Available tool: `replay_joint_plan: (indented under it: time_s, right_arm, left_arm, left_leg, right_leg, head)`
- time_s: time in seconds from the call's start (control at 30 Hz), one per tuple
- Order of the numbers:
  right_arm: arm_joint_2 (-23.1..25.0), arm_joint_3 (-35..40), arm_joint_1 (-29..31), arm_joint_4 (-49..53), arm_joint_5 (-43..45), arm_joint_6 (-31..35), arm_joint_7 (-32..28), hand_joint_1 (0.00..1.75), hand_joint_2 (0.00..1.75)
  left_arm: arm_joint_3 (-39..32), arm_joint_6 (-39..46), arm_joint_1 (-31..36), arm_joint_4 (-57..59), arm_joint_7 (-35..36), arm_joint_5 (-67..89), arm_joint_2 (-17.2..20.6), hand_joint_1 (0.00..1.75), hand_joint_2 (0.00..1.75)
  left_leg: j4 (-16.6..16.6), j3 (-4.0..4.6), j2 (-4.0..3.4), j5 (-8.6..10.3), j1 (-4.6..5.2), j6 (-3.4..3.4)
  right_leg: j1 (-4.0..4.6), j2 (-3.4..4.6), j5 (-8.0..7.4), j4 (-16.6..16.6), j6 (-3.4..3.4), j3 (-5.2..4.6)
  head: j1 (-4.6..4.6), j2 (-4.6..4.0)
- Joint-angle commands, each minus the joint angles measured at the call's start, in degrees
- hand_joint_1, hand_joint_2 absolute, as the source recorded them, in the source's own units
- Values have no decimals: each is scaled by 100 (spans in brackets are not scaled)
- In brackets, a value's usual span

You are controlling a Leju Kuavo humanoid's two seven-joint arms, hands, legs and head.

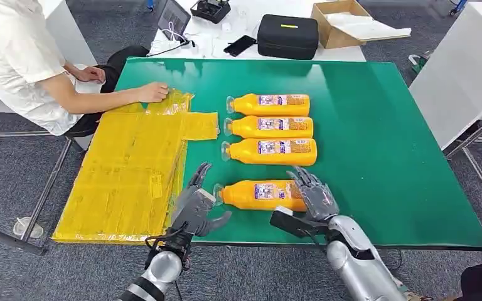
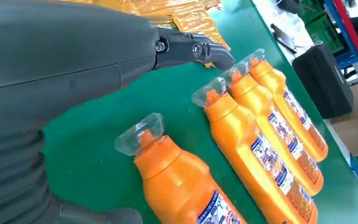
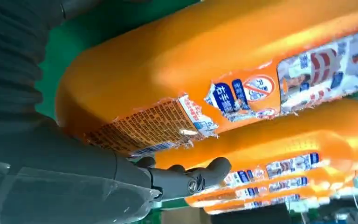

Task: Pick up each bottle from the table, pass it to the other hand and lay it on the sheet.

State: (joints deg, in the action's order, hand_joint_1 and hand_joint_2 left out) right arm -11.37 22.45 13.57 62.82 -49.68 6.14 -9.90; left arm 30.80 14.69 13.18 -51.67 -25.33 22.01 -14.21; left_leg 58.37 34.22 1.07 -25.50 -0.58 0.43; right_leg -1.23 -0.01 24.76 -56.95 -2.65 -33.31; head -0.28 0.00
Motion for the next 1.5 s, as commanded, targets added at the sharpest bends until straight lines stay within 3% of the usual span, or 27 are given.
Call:
replay_joint_plan:
  time_s: [0.03,0.2,0.4,0.43,0.47,0.6,1.5]
  right_arm:
    - [-618,992,489,-334,148,-794,278,0,175]
    - [-647,1046,550,-343,152,-885,300,0,175]
    - [-1024,1493,915,-260,293,-1374,454,0,175]
    - [-1138,1616,1023,-287,498,-1708,447,140,175]
    - [-1214,1683,1093,-341,653,-1874,413,175,175]
    - [-1430,1769,1098,-443,1275,-2147,308,175,175]
    - [-1451,1841,1077,-411,1333,-2116,327,175,175]
  left_arm:
    - [174,-77,362,587,7,-18,10,0,175]
    - [175,-108,375,596,7,-33,1,0,175]
    - [163,-244,405,583,43,-147,-20,0,175]
    - [188,-268,447,630,38,-150,-29,0,175]
    - [203,-288,480,673,24,-167,-42,0,175]
    - [272,-245,605,827,-77,-246,-97,0,175]
    - [289,-242,617,834,-84,-273,-86,0,175]
  left_leg:
    - [0,-11,-9,4,-5,2]
    - [-2,-24,-3,4,-3,0]
    - [2,-24,-4,1,-3,2]
    - [2,-24,-1,1,0,2]
    - [3,-23,-6,2,-3,2]
    - [1,-26,2,4,1,1]
    - [3,-29,4,2,-2,0]
  right_leg:
    - [9,-1,-7,8,13,14]
    - [5,-4,-4,6,10,26]
    - [5,-3,-3,4,9,25]
    - [2,-2,-2,2,7,24]
    - [5,0,-5,4,10,25]
    - [1,-8,-3,5,8,30]
    - [4,-6,-5,8,10,35]
  head:
    - [-2,0]
    - [0,0]
    - [2,0]
    - [2,0]
    - [0,0]
    - [0,0]
    - [0,0]
